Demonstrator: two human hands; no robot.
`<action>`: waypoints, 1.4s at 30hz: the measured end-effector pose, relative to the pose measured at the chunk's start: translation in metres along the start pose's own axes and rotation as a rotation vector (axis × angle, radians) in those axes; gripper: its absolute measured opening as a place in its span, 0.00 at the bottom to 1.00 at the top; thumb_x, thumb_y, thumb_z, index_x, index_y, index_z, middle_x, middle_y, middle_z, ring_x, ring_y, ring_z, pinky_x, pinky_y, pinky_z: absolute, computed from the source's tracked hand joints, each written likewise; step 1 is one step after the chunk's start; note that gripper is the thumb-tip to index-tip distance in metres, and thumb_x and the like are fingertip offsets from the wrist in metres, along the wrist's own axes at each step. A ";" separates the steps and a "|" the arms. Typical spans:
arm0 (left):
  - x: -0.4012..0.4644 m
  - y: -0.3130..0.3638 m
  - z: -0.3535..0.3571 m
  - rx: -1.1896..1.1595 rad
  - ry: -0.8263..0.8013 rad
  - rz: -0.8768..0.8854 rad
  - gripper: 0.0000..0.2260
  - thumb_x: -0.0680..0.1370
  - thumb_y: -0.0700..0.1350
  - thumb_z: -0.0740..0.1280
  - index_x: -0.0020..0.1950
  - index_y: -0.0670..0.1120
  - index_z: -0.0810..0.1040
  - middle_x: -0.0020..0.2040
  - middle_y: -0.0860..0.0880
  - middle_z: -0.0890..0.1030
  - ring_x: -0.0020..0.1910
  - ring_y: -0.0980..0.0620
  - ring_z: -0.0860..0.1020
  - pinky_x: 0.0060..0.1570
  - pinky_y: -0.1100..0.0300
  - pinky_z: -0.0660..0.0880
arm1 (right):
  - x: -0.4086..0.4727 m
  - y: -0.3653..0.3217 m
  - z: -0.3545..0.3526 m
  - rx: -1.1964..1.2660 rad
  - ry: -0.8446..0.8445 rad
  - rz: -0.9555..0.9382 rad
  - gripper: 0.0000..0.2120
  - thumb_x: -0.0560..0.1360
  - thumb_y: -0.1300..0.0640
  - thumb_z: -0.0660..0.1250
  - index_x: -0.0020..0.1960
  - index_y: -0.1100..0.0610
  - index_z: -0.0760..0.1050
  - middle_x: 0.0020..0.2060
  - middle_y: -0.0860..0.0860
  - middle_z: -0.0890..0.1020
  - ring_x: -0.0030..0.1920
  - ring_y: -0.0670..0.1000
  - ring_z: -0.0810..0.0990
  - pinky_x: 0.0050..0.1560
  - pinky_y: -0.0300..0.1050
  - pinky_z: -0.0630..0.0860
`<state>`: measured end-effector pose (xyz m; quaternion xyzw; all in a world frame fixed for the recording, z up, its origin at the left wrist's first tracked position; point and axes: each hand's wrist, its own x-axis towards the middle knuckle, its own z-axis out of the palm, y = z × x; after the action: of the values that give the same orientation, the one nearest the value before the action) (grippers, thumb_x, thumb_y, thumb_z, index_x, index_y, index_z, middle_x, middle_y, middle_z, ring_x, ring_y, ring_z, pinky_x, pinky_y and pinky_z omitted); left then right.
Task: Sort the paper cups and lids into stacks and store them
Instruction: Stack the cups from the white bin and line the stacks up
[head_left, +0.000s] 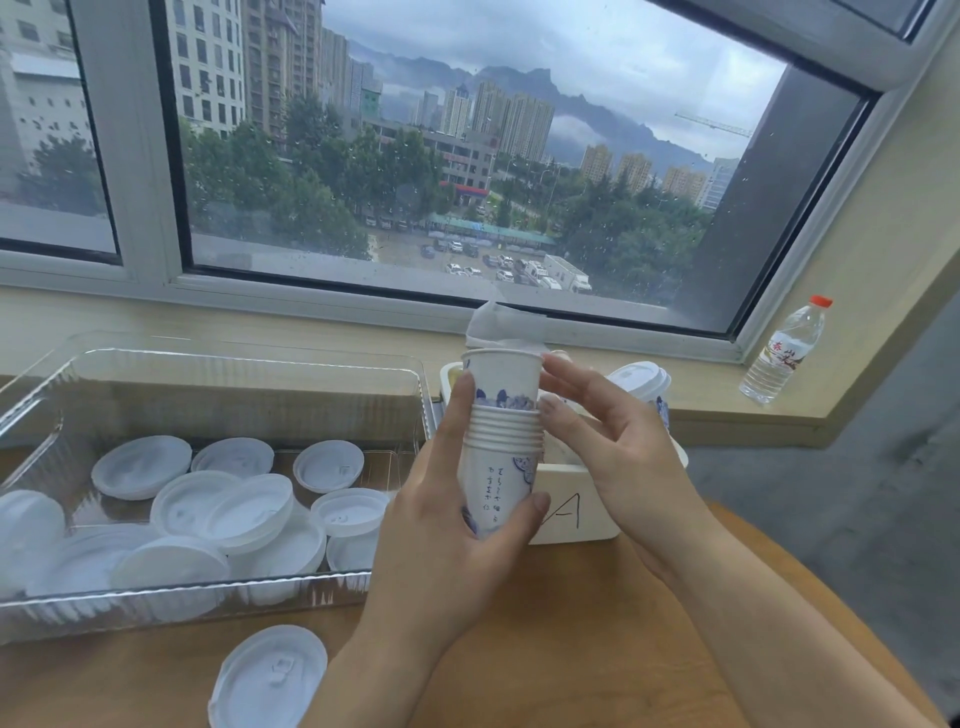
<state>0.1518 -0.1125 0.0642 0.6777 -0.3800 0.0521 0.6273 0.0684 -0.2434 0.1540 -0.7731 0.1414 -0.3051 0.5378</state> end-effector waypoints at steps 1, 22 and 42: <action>0.000 0.000 0.000 0.002 0.002 -0.001 0.48 0.72 0.59 0.77 0.81 0.74 0.48 0.55 0.54 0.80 0.45 0.54 0.80 0.46 0.56 0.80 | -0.003 0.001 0.000 -0.004 0.002 0.006 0.19 0.79 0.52 0.72 0.69 0.46 0.79 0.62 0.40 0.84 0.60 0.39 0.83 0.62 0.39 0.79; 0.006 -0.008 -0.011 0.084 0.049 -0.014 0.41 0.74 0.56 0.76 0.79 0.71 0.55 0.57 0.51 0.81 0.43 0.54 0.79 0.40 0.58 0.78 | 0.036 0.014 -0.026 -0.413 0.055 -0.001 0.15 0.79 0.48 0.74 0.65 0.43 0.82 0.59 0.43 0.85 0.61 0.40 0.82 0.66 0.44 0.78; 0.007 -0.009 -0.016 0.065 0.038 -0.027 0.45 0.72 0.58 0.78 0.80 0.74 0.52 0.58 0.55 0.81 0.47 0.53 0.82 0.44 0.51 0.83 | 0.081 0.040 -0.006 -0.813 0.017 0.075 0.24 0.78 0.45 0.72 0.72 0.47 0.74 0.66 0.51 0.79 0.61 0.50 0.76 0.64 0.48 0.72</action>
<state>0.1683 -0.1025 0.0644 0.7017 -0.3572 0.0689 0.6126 0.1315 -0.3070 0.1444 -0.9145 0.2831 -0.2108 0.1980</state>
